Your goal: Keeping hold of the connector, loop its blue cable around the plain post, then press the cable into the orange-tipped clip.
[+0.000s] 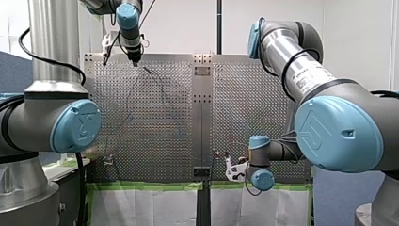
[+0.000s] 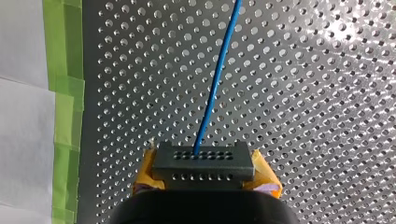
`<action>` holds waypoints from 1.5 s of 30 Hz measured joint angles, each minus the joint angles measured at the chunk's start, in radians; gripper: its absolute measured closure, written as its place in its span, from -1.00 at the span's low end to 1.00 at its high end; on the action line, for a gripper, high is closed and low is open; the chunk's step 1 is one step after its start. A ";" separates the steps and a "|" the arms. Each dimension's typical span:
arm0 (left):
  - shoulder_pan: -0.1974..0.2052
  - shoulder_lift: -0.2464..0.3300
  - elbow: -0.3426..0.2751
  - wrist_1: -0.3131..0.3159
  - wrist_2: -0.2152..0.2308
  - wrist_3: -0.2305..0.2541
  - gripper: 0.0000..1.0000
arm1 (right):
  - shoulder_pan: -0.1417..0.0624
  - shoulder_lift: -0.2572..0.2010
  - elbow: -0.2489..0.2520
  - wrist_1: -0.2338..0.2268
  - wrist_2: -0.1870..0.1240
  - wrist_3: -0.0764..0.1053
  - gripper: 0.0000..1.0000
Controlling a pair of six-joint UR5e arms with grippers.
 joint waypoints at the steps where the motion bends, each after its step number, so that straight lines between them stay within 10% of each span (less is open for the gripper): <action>1: 0.000 0.000 0.000 0.000 -0.001 0.000 -0.97 | 0.000 0.000 0.000 0.000 0.000 0.000 1.00; 12: -0.002 0.000 0.000 0.004 -0.022 0.008 -0.97 | -0.001 0.000 0.000 0.001 0.000 -0.001 1.00; 27: -0.077 -0.022 0.000 0.139 0.038 0.153 -0.97 | -0.001 -0.001 0.000 0.014 -0.002 -0.002 1.00; 45: -0.232 -0.173 0.008 0.296 -0.104 0.293 -0.97 | 0.001 0.000 0.000 0.025 -0.006 -0.002 1.00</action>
